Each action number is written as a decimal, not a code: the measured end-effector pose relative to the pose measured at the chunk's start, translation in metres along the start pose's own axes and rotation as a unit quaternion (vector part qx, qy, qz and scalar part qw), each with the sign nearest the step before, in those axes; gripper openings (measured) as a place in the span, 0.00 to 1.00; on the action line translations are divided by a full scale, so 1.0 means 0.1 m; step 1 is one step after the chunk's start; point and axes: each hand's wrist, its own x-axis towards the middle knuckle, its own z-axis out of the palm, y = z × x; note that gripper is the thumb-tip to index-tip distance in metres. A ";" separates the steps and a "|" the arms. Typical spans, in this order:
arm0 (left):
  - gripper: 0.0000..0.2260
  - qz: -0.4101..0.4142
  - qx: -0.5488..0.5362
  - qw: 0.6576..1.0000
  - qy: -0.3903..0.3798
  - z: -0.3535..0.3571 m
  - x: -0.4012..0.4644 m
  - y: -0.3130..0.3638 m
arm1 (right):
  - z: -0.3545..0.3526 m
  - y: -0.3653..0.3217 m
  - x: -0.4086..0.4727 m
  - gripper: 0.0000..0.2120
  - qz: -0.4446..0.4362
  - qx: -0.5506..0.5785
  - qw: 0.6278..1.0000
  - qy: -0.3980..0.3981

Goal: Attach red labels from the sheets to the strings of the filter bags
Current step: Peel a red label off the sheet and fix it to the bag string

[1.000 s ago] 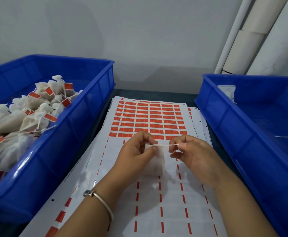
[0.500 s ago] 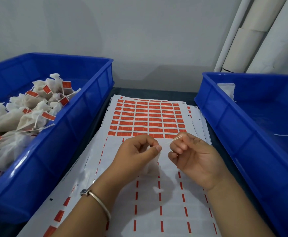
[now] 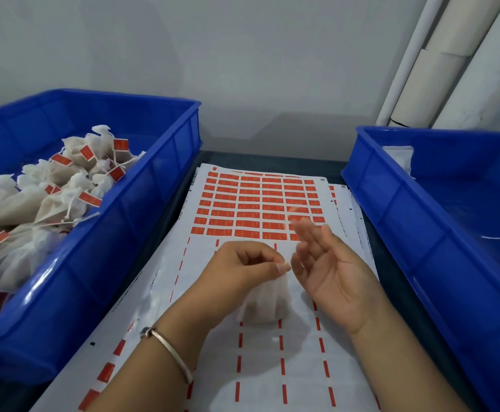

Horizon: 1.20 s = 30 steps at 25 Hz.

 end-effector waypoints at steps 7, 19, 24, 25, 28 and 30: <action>0.05 -0.013 -0.172 0.984 0.049 0.02 0.03 0.00 | 0.13 0.25 -0.09 0.45 -0.043 -0.518 0.852 -0.065; 0.07 -0.025 -0.262 0.946 0.190 -0.09 0.10 0.03 | 0.12 0.27 -0.11 0.06 -0.027 -0.571 0.820 0.023; 0.11 -0.088 -0.282 0.923 0.247 -0.12 0.17 0.00 | 0.10 0.13 -0.11 0.09 0.009 -0.211 0.975 -0.072; 0.10 -0.101 -0.290 0.917 0.253 -0.11 0.19 -0.02 | 0.08 0.12 -0.10 0.15 0.012 -0.154 0.984 -0.086; 0.07 -0.115 -0.280 0.918 0.255 -0.09 0.21 -0.06 | 0.04 0.08 -0.06 0.35 0.004 -0.019 0.994 -0.108; 0.07 -0.095 -0.164 0.953 0.237 -0.05 0.19 -0.09 | 0.00 0.05 -0.04 0.32 -0.016 0.026 0.995 -0.100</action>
